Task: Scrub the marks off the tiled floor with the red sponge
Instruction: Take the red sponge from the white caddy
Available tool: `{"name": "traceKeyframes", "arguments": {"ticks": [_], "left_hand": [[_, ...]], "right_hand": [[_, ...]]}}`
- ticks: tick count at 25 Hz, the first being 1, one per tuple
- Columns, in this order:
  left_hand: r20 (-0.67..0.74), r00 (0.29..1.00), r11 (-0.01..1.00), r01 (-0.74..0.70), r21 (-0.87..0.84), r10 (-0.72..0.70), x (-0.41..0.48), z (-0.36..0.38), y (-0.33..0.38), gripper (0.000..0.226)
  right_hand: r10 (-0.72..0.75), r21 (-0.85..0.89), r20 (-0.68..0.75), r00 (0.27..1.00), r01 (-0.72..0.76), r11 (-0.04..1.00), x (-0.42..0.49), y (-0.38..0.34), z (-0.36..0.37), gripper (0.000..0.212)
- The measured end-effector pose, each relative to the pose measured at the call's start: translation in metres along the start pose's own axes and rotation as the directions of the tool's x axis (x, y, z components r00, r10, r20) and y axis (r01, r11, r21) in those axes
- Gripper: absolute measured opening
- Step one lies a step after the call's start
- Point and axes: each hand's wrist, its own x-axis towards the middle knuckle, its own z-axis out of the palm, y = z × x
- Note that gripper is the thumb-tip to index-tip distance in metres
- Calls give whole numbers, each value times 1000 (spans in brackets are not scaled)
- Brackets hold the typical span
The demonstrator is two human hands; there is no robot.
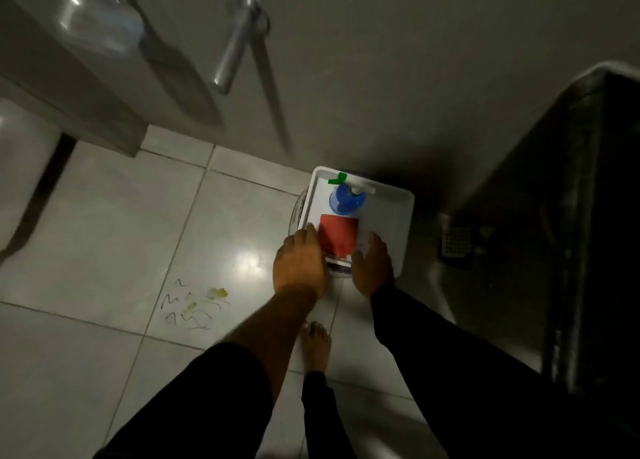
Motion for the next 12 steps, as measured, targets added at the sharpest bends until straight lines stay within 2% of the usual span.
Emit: {"name": "traceKeyframes", "arguments": {"ticks": [3, 4, 8, 10, 12], "left_hand": [[67, 998, 1000, -20, -12, 21, 62, 42, 18, 69], [96, 995, 999, 30, -44, -26, 78, 48, 22, 69], [183, 932, 924, 344, -166, -315, 126, 90, 26, 73], [211, 914, 907, 383, -174, -345, 141, 102, 22, 73], [240, 909, 900, 389, -198, -340, 145, 105, 20, 75]], "right_hand": [[56, 38, -13, 998, -56, 998, 74, 10, 29, 42], [106, 39, 7, 994, -106, 994, 91, 11, 34, 43], [182, 50, 32, 983, -183, 982, 133, 30, 69, 79], [183, 90, 25, 983, -185, 979, 146, 37, 78, 86], [182, 157, 16, 983, -182, 971, 151, 41, 83, 80]]}}
